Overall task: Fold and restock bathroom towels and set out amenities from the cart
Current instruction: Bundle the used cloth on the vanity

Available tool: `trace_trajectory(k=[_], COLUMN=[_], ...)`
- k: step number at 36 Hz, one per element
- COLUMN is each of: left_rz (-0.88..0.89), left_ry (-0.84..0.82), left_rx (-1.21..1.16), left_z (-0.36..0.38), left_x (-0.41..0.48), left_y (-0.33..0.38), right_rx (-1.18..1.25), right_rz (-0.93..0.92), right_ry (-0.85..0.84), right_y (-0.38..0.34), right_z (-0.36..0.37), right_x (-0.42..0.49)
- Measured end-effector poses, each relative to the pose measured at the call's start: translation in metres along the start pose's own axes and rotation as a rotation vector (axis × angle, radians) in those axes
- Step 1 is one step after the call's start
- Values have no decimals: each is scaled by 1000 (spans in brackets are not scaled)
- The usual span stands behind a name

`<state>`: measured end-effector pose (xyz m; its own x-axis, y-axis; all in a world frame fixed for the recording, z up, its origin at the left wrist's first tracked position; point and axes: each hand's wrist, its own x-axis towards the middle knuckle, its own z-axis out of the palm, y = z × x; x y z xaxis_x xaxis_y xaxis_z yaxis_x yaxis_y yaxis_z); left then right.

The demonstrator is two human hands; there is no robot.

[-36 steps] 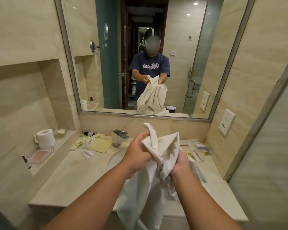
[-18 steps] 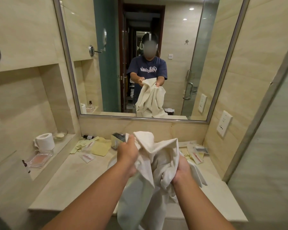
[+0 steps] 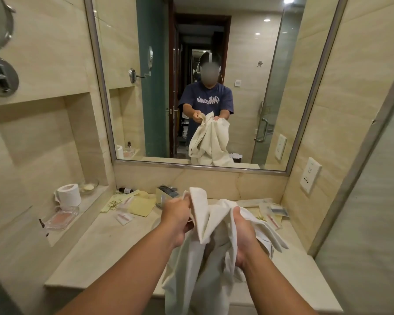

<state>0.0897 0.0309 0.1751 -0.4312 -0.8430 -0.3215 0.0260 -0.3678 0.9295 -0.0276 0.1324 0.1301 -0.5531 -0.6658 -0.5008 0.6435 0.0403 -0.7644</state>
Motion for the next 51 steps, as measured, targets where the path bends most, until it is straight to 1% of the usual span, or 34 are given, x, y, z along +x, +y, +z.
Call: trace_trajectory(k=[3, 9, 14, 16, 18, 21, 23, 27, 29, 31, 32, 33, 35, 36, 38, 40, 41, 42, 43, 45, 47, 48, 49, 51], left_rz=[-2, 119, 186, 238, 274, 310, 296, 202, 158, 186, 236, 295, 415, 451, 452, 409, 377, 346, 331, 328, 339, 345, 342, 338], left_ry=[-12, 116, 21, 52, 98, 260, 357, 347, 361, 427, 488, 574, 755, 814, 856, 866, 875, 884, 904, 970, 1009, 1015, 1008, 1005], left_rx=[65, 188, 321, 405, 419, 353, 270, 4, -119, -253, -274, -245, -129, -109, -128, -199, -234, -261, -270, -259, -306, -336, -344, -351], left_z=[-2, 6, 9, 7, 5, -4, -15, -40, -54, -68, -76, -83, -98, -106, -121, -133, -139, -144, -148, -155, -163, -168, -173, -178], left_x=[3, -10, -22, -20, -14, -3, 8, 35, 46, 52, 54, 54, 48, 48, 51, 57, 61, 63, 66, 71, 73, 75, 76, 74], left_y=[-5, -6, -12, -15, -15, -2, 14, 43, 58, 77, 88, 98, 112, 115, 115, 112, 110, 107, 104, 96, 86, 82, 79, 77], right_rx=[-86, -182, -208, -203, -178, -154, -101, 7, 93, 221, 292, 345, 420, 448, 497, 551, 554, 552, 543, 541, 554, 564, 557, 490], right_rz=[-72, -113, -143, -132, -129, -179, -256, -393, -440, -475, -499, -522, -585, -613, -629, -587, -573, -568, -576, -617, -637, -646, -660, -654], right_ry=[71, 106, 127, 140, 155, 242, 303, 369, 368, 347, 347, 358, 368, 363, 308, 223, 226, 258, 337, 575, 791, 840, 856, 822], right_y=[1, 10, 12, 15, 16, 1, -17, -57, -77, -100, -112, -122, -140, -147, -156, -162, -163, -163, -163, -161, -160, -161, -163, -164], right_z=[5, 11, 15, 13, 8, 2, -4, -18, -23, -29, -33, -39, -50, -54, -65, -70, -71, -73, -74, -76, -83, -88, -93, -97], right_x=[-8, -11, -15, -13, -7, -5, -4, -9, -17, -22, -25, -24, -27, -28, -25, -23, -23, -23, -23, -23, -25, -26, -27, -28])
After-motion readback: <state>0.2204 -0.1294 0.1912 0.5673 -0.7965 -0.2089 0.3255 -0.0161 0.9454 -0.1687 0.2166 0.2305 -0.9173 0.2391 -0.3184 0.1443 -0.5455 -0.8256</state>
